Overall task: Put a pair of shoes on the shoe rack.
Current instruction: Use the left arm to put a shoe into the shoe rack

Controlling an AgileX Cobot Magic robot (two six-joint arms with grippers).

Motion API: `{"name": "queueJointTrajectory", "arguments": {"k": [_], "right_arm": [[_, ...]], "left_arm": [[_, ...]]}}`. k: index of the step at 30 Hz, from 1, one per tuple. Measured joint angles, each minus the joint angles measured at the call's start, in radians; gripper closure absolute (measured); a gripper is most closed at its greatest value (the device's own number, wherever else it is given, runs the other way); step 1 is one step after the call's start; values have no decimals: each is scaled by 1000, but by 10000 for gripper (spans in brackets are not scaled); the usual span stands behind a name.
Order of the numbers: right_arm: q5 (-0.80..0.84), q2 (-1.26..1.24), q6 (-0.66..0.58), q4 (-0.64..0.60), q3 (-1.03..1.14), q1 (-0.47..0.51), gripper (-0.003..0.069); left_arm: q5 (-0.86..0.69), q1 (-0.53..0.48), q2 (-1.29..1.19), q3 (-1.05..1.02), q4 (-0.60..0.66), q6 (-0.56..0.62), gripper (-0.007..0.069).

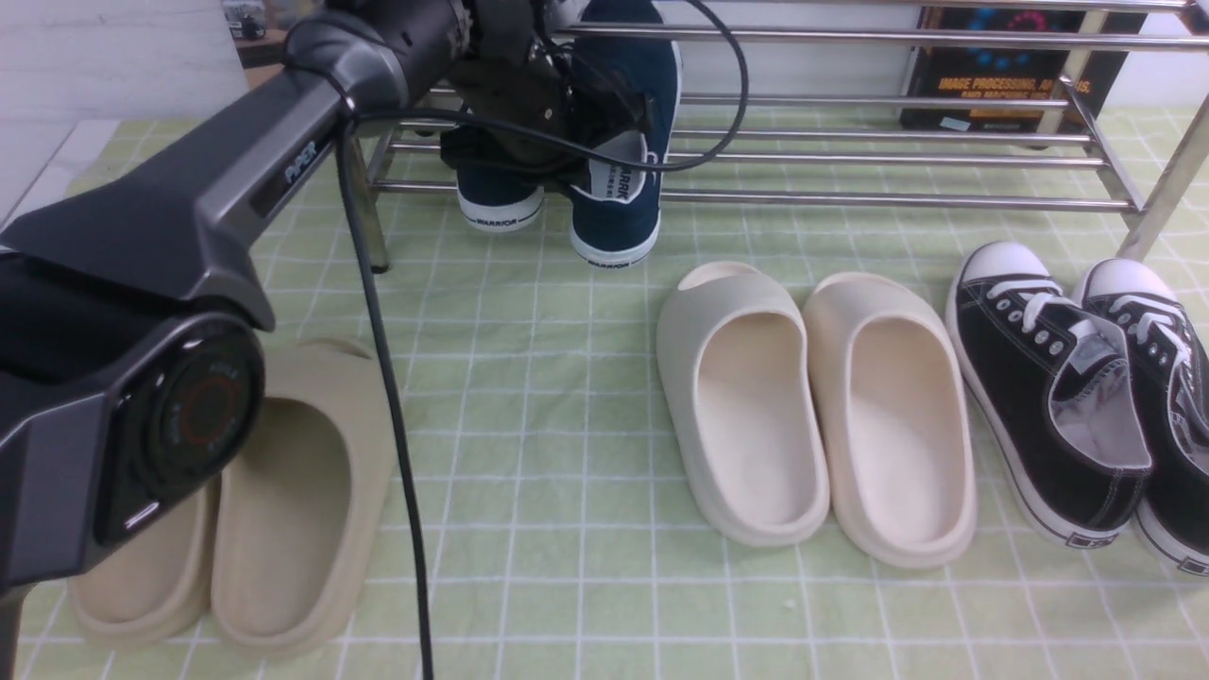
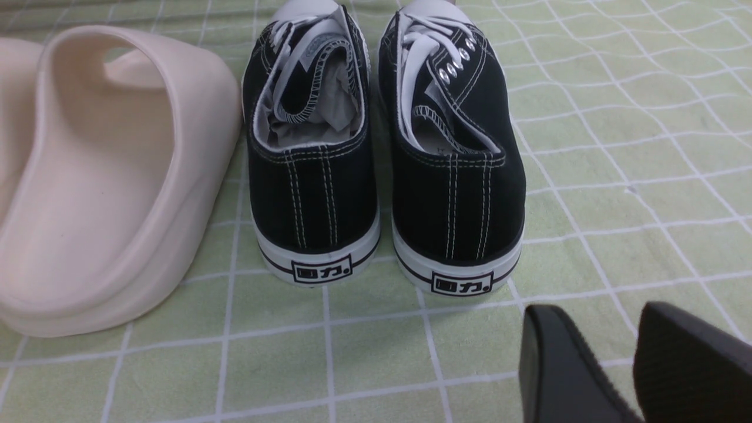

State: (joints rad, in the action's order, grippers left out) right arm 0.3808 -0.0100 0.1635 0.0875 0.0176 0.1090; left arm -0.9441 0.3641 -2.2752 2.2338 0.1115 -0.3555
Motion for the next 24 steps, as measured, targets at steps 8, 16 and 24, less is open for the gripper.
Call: {"name": "queueJointTrajectory", "arguments": {"k": [8, 16, 24], "right_arm": [[0, 0, 0, 0, 0, 0, 420], [0, 0, 0, 0, 0, 0, 420], [0, 0, 0, 0, 0, 0, 420]], "left_arm": [[17, -7, -19, 1, 0, -15, 630], [58, -7, -22, 1, 23, -32, 592], [97, -8, -2, 2, 19, -40, 444]]}}
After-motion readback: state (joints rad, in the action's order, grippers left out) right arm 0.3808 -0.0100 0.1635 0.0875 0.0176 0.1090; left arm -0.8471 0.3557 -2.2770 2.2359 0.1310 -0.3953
